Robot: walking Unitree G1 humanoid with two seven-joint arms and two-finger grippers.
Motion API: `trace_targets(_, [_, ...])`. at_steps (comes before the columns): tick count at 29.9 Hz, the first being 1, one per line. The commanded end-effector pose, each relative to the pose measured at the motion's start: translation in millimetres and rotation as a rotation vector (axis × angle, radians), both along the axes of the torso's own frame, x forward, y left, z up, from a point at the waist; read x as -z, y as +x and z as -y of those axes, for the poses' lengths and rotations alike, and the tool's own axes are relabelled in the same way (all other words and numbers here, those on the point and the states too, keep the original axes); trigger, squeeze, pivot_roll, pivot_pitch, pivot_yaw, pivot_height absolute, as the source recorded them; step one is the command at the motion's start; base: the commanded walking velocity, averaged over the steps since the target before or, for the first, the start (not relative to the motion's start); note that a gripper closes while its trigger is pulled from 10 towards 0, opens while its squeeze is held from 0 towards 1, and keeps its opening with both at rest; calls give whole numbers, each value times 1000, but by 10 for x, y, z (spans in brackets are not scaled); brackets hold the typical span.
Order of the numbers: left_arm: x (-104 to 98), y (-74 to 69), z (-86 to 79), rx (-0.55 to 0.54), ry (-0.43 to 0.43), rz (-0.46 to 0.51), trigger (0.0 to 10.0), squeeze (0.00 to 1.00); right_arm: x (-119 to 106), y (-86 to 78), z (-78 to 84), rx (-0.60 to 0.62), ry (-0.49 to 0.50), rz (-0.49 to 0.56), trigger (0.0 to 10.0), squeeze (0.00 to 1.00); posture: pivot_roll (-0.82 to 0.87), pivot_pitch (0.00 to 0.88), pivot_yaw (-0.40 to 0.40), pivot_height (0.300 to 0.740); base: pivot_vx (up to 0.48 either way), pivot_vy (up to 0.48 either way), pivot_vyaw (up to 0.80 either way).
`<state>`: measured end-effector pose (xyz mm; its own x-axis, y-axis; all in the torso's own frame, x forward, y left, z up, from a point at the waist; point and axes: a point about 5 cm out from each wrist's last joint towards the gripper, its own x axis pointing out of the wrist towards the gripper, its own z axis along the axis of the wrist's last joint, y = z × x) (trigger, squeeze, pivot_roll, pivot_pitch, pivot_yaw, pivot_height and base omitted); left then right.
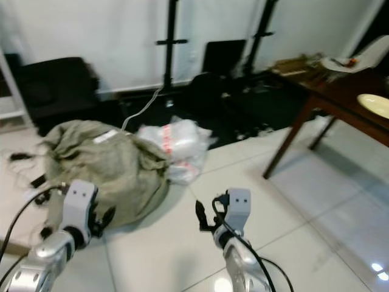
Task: Setting the table
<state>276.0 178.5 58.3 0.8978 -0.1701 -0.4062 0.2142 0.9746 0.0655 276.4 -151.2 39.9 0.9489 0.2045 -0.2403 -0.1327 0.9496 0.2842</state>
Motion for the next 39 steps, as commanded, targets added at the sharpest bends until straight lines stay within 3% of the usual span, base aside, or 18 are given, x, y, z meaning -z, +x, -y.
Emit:
trace_targets(1, [134, -66, -24, -6, 13, -47, 10000, 0, 111, -60, -4, -18, 0, -48, 10000, 0, 14, 14, 41, 740, 0, 0, -800])
trace_targets(4, [306, -150, -87, -43, 1, -108, 10000, 0, 217, -130, 0, -16, -16, -90, 10000, 0, 11, 14, 38, 740, 0, 0, -800])
trace_targets(9, [376, -174, -92, -48, -9, -117, 10000, 0, 286, -174, 12, 8, 8, -115, 10000, 0, 9, 12, 41, 740, 0, 0, -160])
trace_targets(13, [394, -177, -85, -44, -11, -116, 10000, 0, 306, -191, 9, 16, 17, -123, 10000, 0, 5, 12, 43, 740, 0, 0, 0])
trace_targets(39, [467, -153, -61, -35, -11, -76, 10000, 0, 349, -233, -29, 27, 11, -125, 10000, 0, -4, 4, 45, 740, 0, 0, -800])
